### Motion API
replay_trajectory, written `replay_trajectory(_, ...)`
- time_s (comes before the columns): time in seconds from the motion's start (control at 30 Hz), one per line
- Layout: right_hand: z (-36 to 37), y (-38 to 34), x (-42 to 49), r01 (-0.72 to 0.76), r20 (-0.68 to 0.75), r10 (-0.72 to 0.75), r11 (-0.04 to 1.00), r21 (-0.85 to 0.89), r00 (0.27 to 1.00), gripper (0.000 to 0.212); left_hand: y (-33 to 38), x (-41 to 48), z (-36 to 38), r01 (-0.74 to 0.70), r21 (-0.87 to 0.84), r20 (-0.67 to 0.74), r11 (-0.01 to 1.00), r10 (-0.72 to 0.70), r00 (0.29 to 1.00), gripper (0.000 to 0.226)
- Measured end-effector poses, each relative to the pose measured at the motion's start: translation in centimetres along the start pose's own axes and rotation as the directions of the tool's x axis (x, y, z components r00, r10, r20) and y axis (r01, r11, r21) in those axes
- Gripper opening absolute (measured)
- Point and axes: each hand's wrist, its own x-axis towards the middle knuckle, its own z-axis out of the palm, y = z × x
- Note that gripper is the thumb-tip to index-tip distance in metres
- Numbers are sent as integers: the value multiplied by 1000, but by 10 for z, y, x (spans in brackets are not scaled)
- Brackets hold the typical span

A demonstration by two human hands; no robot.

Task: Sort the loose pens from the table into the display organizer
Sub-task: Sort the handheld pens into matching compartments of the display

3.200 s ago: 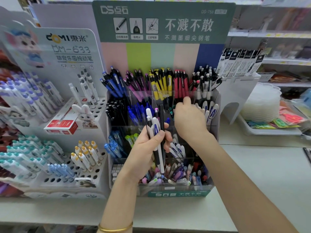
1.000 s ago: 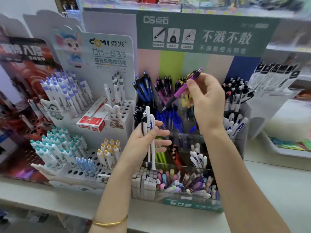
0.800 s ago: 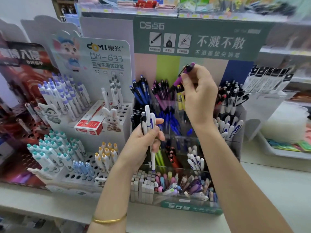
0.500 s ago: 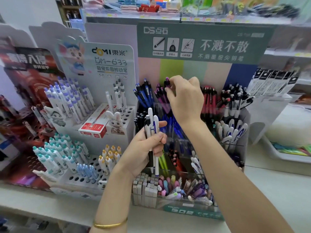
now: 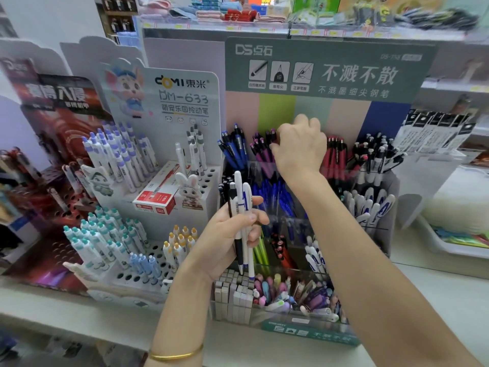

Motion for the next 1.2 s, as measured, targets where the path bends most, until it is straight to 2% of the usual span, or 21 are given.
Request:
replay_trajectory(0.1,2,-1,3,10,24,-8,997,-77,1000,15,3,-2,2,14,-58,-3,998,-14,1000,30)
replay_trajectory(0.2,1,-3,3,49,42,-45,994,-101,998,16,3,-4,4,17,-67,-22,998,-18,1000,29)
replay_trajectory(0.27,-2,1,-3,62,8,-62,997,-34,998,16,2,-5,4,3,-56,-24,998,-5,1000,26)
replay_trajectory(0.33,-9,9,-19,58,-88,-46,989,136,995,19,2,-6,6,1,-37,-37,999,-3,999,22)
replay_trajectory(0.4,-20,18,-49,75,-125,-22,898,433,992,15,1,-8,9,-2,30,-49,1000,3,999,19)
replay_trajectory(0.47,-32,21,-86,32,25,-73,684,728,997,15,-3,-8,16,-12,179,-69,984,25,997,12)
replay_trajectory(0.5,-35,21,-103,-26,118,-114,602,798,986,15,-6,-7,20,-4,263,-75,965,24,997,11)
replay_trajectory(0.53,-34,21,-117,-74,179,-129,570,818,975,14,-11,-5,25,12,342,-74,940,14,997,11)
replay_trajectory(0.6,-27,29,-132,-139,224,-79,577,805,971,15,-21,0,36,46,453,-73,891,-15,997,13)
replay_trajectory(0.67,-19,42,-135,-205,261,-23,555,806,965,12,-27,3,47,83,506,-74,858,-53,996,13)
replay_trajectory(0.73,-20,58,-133,-254,277,26,490,834,961,7,-33,7,55,122,526,-69,842,-101,993,18)
replay_trajectory(0.8,-26,74,-126,-262,216,159,385,885,963,6,-37,12,59,149,563,-73,813,-130,989,20)
replay_trajectory(0.87,-37,92,-113,-196,74,348,328,924,935,6,-40,16,64,184,547,-104,817,-151,983,21)
replay_trajectory(0.93,-45,111,-98,-88,-134,477,415,906,869,11,-41,24,71,208,496,-136,843,-161,978,17)
replay_trajectory(1.03,-47,135,-84,24,-396,495,600,799,774,15,-37,38,88,211,387,-145,898,-167,975,12)
replay_trajectory(1.13,-45,148,-72,77,-507,443,693,717,740,21,-30,48,102,161,282,-88,946,-141,986,17)
replay_trajectory(1.2,-40,153,-62,84,-541,363,769,634,758,22,-26,50,110,125,221,-38,967,-119,992,15)
